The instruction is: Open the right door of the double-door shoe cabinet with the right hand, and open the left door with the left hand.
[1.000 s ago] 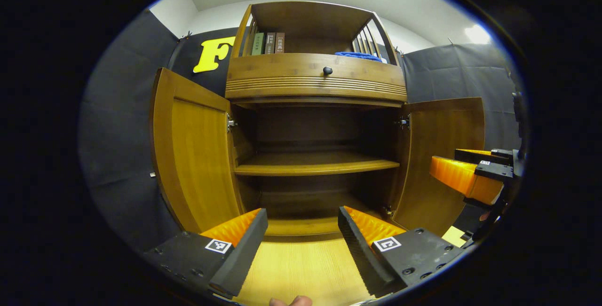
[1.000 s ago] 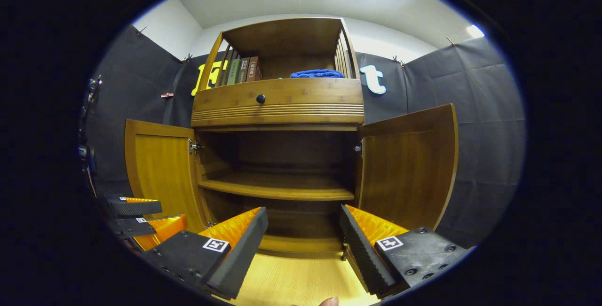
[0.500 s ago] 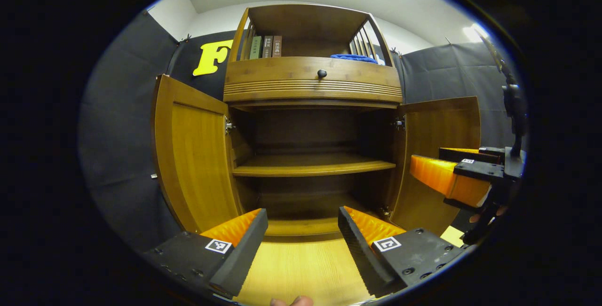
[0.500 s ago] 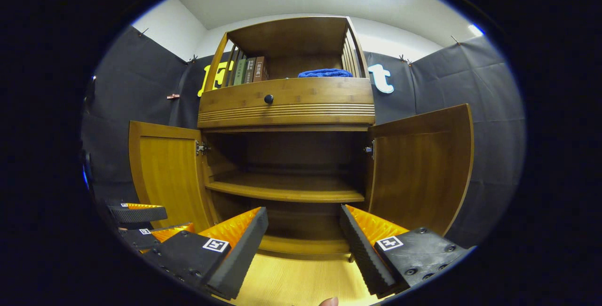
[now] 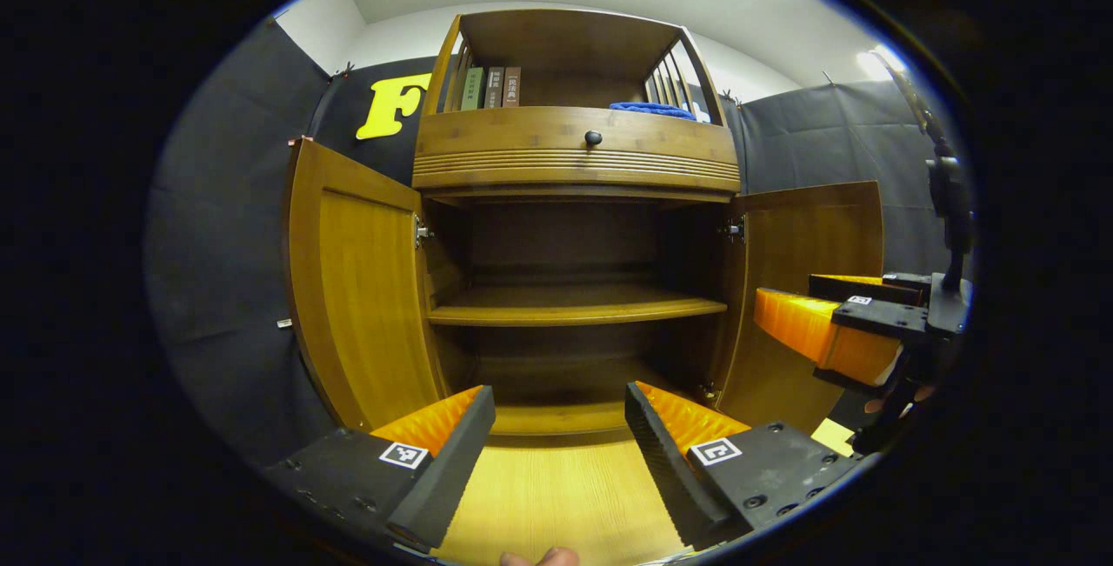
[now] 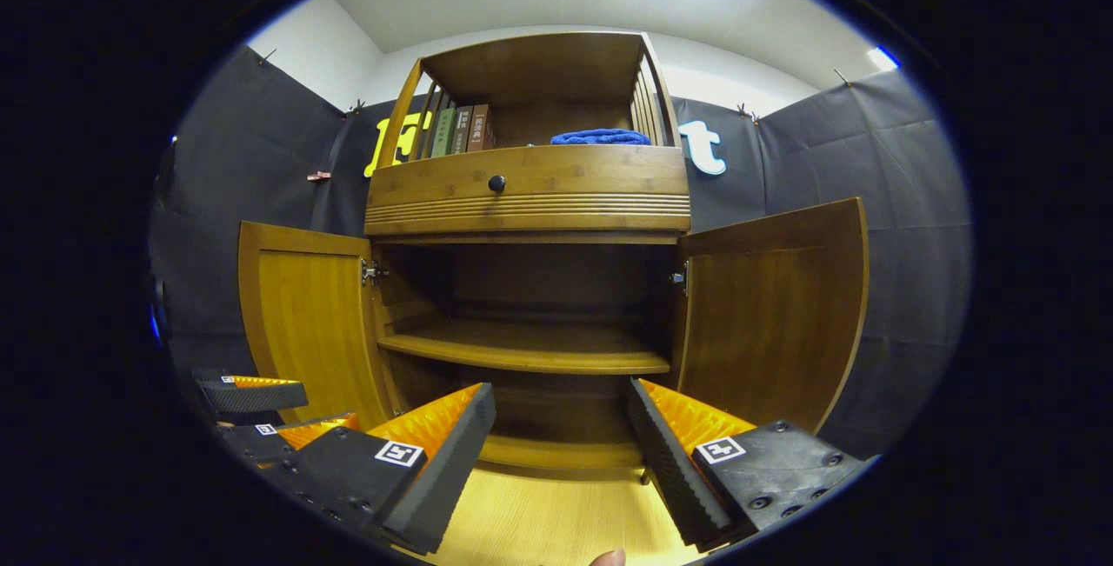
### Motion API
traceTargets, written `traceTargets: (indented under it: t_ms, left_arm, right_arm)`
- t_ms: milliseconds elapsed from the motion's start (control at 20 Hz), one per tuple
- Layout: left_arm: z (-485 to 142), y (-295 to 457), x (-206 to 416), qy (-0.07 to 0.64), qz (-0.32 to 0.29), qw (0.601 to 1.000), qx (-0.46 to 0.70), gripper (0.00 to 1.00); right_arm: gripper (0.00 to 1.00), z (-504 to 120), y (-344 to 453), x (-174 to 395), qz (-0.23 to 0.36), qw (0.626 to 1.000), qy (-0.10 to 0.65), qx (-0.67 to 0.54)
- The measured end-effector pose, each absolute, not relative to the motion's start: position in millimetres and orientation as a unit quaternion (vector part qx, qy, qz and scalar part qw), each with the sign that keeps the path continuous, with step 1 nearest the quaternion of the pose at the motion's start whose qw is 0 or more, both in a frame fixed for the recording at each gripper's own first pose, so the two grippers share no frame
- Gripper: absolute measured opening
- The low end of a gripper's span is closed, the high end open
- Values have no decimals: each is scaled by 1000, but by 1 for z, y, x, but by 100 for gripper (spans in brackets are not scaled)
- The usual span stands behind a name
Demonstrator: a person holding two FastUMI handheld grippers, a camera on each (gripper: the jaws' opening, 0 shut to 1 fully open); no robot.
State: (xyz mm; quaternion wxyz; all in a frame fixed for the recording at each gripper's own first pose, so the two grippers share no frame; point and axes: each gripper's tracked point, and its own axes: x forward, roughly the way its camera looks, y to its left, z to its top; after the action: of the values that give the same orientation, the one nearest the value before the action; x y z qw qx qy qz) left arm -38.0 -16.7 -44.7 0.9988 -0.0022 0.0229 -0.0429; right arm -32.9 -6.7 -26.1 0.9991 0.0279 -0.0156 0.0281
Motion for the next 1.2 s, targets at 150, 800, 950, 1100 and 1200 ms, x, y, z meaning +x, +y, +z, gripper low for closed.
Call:
traceTargets:
  t_ms: [150, 800, 950, 1100, 1200]
  left_arm:
    - [-44, -14, -38, 22, -42, 999, -2, 94]
    - [-45, -13, -38, 22, -42, 999, -1, 94]
    - [-45, -14, -39, 23, -43, 999, 4, 96]
    - [-46, -16, -40, 24, -45, 999, 5, 94]
    - [-46, -18, -40, 25, -46, 999, 4, 96]
  right_arm:
    - [98, -25, -4, -32, 28, 999, -18, 31]
    - [98, -21, 2, -30, 32, 999, -23, 33]
    - [98, -22, 3, -32, 33, 999, -23, 31]
    - [98, -22, 4, -33, 35, 999, -22, 32]
    - [98, -21, 4, -33, 36, 999, -22, 31]
